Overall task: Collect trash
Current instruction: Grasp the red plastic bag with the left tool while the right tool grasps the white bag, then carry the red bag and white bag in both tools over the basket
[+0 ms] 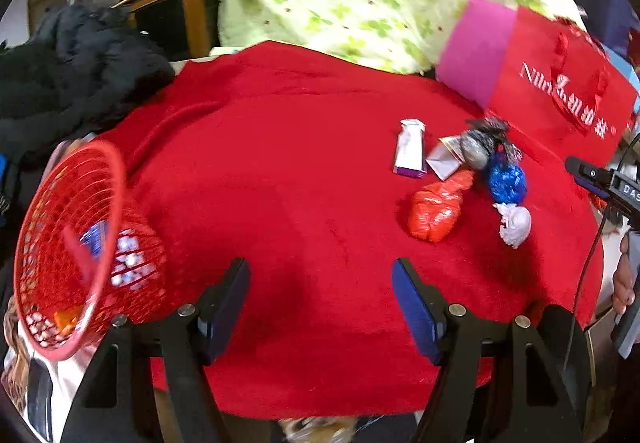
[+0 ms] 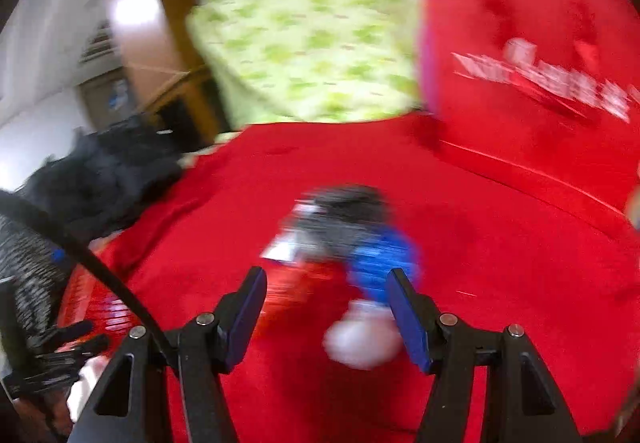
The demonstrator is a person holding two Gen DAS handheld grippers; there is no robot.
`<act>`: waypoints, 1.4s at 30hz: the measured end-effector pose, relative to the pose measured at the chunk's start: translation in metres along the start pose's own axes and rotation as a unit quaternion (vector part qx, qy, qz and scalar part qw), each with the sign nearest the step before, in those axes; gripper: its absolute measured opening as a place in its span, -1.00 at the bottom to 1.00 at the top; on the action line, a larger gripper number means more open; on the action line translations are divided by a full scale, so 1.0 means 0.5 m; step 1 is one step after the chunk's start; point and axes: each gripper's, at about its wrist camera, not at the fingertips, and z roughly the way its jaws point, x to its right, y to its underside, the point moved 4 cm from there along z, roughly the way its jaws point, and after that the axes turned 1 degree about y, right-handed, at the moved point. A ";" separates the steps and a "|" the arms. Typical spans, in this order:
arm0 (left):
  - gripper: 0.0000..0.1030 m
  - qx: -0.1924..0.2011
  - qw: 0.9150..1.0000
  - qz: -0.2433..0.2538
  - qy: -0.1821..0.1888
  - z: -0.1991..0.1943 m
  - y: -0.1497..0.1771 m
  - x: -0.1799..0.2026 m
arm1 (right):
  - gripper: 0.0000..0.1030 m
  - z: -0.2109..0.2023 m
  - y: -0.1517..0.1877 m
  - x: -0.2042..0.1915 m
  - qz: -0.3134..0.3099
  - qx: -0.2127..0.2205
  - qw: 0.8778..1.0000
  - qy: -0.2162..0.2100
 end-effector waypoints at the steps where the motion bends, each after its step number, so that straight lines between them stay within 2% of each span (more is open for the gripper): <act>1: 0.43 -0.004 1.000 0.003 0.002 0.008 -0.004 0.008 | 0.28 0.005 0.002 0.029 0.015 -0.006 1.000 0.010; 4: 0.43 -0.017 1.000 0.006 0.014 0.036 -0.020 0.032 | 0.28 0.019 0.011 0.109 0.079 -0.021 0.997 0.001; 7: 0.43 -0.033 0.999 0.012 0.021 0.070 -0.033 0.060 | 0.28 0.031 0.027 0.140 0.118 -0.036 0.992 -0.025; 15: 0.43 -0.071 0.996 0.026 0.056 0.172 -0.065 0.132 | 0.28 0.123 0.088 0.105 0.162 -0.101 0.977 -0.094; 17: 0.43 -0.077 0.994 0.027 0.068 0.196 -0.073 0.147 | 0.27 0.149 0.103 0.098 0.172 -0.115 0.973 -0.098; 22: 0.43 -0.096 0.989 0.042 0.101 0.260 -0.087 0.197 | -0.05 0.202 0.128 0.095 0.192 -0.134 0.966 -0.106; 27: 0.43 -0.119 0.983 0.059 0.124 0.318 -0.083 0.246 | -0.08 0.218 0.132 0.099 0.197 -0.139 0.964 -0.115; 28: 0.30 -0.121 0.983 0.056 0.126 0.326 -0.082 0.246 | -0.08 0.222 0.135 0.099 0.199 -0.146 0.962 -0.116; 29: 0.04 -0.125 0.983 0.052 0.128 0.333 -0.079 0.247 | -0.08 0.229 0.140 0.099 0.197 -0.158 0.960 -0.118; 30: -0.01 -0.133 0.981 0.047 0.132 0.342 -0.073 0.248 | -0.08 0.233 0.144 0.099 0.192 -0.166 0.960 -0.118; 35: -0.10 -0.119 0.984 0.031 0.125 0.325 -0.064 0.234 | -0.12 0.230 0.142 0.079 0.164 -0.157 0.968 -0.108; 39: -0.10 -0.097 0.989 0.017 0.109 0.267 -0.061 0.209 | -0.16 0.209 0.142 0.060 0.141 -0.144 0.974 -0.107; 42: -0.10 -0.075 0.993 0.010 0.093 0.214 -0.061 0.185 | -0.16 0.190 0.144 0.050 0.151 -0.140 0.971 -0.121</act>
